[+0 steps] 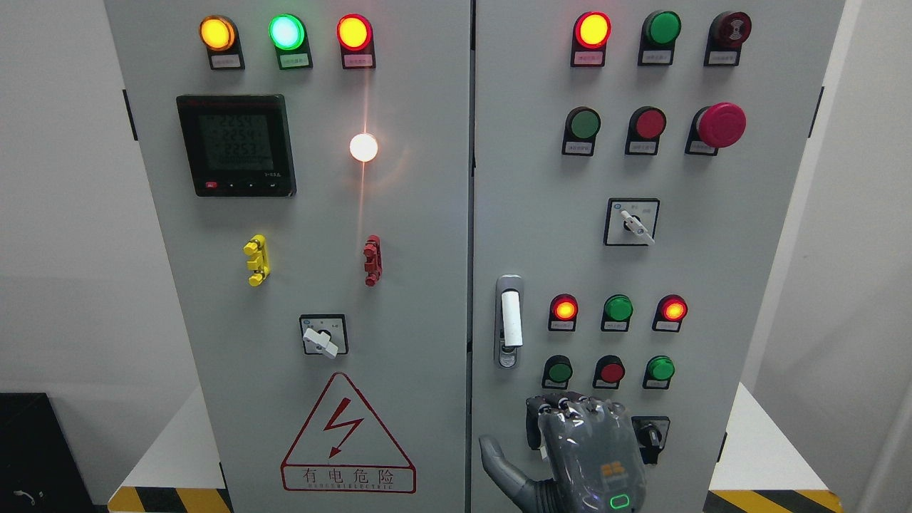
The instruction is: Release door handle
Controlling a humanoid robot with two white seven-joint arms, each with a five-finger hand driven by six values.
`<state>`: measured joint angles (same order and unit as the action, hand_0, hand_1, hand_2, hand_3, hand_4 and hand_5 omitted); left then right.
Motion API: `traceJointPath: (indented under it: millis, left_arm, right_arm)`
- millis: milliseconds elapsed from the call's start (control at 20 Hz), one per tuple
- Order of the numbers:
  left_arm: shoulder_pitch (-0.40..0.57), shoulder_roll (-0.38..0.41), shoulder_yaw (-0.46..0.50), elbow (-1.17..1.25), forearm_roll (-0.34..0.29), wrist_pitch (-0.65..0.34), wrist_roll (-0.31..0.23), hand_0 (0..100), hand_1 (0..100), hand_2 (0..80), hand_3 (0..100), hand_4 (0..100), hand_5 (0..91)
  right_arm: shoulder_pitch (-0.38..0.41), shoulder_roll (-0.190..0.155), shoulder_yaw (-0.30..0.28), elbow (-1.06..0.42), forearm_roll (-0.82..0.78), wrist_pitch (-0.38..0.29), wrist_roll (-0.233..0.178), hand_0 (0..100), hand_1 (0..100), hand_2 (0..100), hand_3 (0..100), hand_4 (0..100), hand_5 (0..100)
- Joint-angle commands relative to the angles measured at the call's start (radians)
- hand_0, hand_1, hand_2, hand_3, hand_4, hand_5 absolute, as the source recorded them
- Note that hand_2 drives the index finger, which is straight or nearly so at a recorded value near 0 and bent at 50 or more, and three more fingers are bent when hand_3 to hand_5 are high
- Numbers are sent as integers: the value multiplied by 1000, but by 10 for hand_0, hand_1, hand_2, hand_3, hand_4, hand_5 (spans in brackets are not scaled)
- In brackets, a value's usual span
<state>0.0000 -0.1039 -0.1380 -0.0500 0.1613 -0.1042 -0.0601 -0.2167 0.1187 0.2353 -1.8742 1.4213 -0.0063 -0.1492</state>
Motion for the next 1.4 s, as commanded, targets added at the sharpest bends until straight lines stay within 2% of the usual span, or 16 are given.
traceJointPath:
  millis: [0,300,651,851,1001,1352]
  left_arm:
    - [9,0,0,-1,0,0,0,120,556,0,0,0,0]
    - [9,0,0,-1,1,0,0,120,556,0,0,0,0]
    - [9,0,0,1,0,0,0,120,556,0,0,0,0]
    - [9,0,0,-1,0,0,0,120,556,0,0,0,0]
    - [9,1,0,-1,1,0,0,120,556,0,0,0,0]
    - [9,1,0,-1,0,0,0,120,556,0,0,0,0]
  right_arm:
    - [-61,-1,4,36,2,25,2,256,286,958,1000,1000,1000]
    - [-93,1,4,55,10,54,5,253,365,960,1000,1000,1000]
    - [-142,1,4,99,10,71,8,266,358,960,1000,1000,1000]
    - [-148,1,4,106,10,77,8,266,353,960,1000,1000,1000]
    - [-154,1,4,109,10,91,26,267,351,961,1000,1000,1000]
    - [-171,1,4,113,10,92,28,267,344,961,1000,1000,1000]
